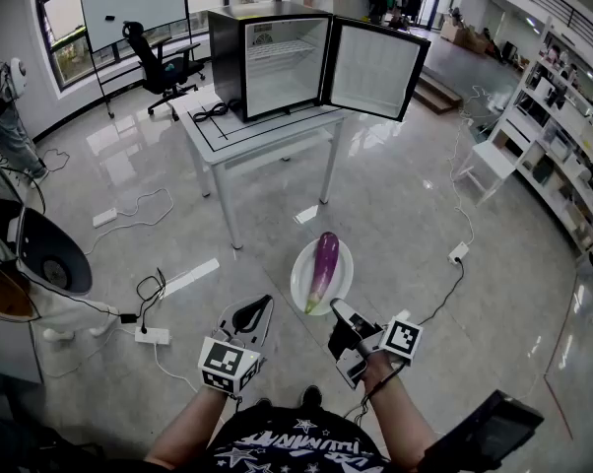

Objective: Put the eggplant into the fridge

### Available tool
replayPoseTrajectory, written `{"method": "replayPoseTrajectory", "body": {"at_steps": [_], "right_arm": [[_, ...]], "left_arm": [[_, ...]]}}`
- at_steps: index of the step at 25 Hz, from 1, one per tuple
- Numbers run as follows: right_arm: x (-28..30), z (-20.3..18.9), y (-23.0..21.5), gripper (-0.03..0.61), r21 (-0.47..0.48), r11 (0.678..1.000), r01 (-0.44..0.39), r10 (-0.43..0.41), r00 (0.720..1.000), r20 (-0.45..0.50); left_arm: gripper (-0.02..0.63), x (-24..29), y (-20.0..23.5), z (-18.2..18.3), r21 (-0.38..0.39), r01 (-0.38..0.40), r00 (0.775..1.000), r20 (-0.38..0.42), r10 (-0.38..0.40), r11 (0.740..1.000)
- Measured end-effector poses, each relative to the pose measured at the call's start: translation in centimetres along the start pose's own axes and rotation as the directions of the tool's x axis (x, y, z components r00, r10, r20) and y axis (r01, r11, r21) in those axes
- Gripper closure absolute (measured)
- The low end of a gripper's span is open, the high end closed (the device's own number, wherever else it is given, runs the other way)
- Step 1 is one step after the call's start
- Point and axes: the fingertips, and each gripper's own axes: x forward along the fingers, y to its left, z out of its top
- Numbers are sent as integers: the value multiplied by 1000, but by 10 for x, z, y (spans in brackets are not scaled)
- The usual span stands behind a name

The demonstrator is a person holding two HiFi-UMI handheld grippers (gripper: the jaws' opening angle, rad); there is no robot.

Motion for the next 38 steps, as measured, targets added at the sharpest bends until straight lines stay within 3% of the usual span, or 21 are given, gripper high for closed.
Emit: {"method": "replayPoseTrajectory", "body": {"at_steps": [6,15,38], "right_arm": [[2,30,1,557,-27,999,-19,19,1000,3],[2,32,-1,557,-8,999,-42,41,998,-48],[-27,75,-25,557,55,996,-73,80,987,-139]], "left_arm": [[604,19,-4,8,-8,-25,999,22,25,1000],[604,35,-10,18,6,-67,997,33,67,998],[604,79,-59,0,-6,-141,990,-12,141,990]]}}
